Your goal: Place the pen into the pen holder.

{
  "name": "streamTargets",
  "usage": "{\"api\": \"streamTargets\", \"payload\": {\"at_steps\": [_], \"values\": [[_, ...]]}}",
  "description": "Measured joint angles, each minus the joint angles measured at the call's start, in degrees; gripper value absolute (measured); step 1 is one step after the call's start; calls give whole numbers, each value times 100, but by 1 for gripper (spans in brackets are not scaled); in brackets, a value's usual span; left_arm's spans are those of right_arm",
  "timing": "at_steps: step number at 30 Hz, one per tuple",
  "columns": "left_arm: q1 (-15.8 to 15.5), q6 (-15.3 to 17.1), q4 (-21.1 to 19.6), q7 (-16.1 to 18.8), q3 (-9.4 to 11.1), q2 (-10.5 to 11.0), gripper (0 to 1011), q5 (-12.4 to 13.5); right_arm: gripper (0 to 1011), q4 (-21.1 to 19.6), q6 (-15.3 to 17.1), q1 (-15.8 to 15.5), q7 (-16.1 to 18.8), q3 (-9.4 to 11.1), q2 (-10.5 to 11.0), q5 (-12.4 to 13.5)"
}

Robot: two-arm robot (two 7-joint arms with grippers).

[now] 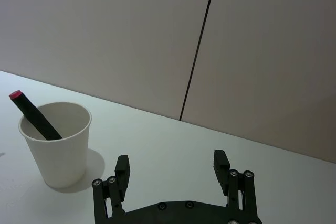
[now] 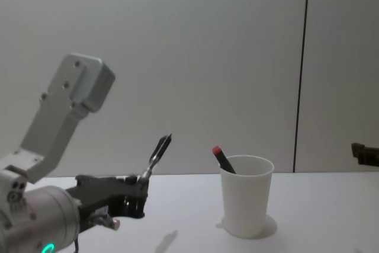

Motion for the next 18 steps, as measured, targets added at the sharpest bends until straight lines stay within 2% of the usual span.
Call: {"api": "streamTargets", "payload": {"at_steps": [8, 17, 18], "values": [[6, -646, -21, -577, -40, 81, 133, 59, 1002, 0, 0, 0, 0, 0, 0, 0], [-99, -1075, 76, -1125, -49, 77, 133, 113, 1002, 0, 0, 0, 0, 0, 0, 0], [-189, -1273, 157, -1449, -47, 45, 133, 162, 1002, 0, 0, 0, 0, 0, 0, 0]]}}
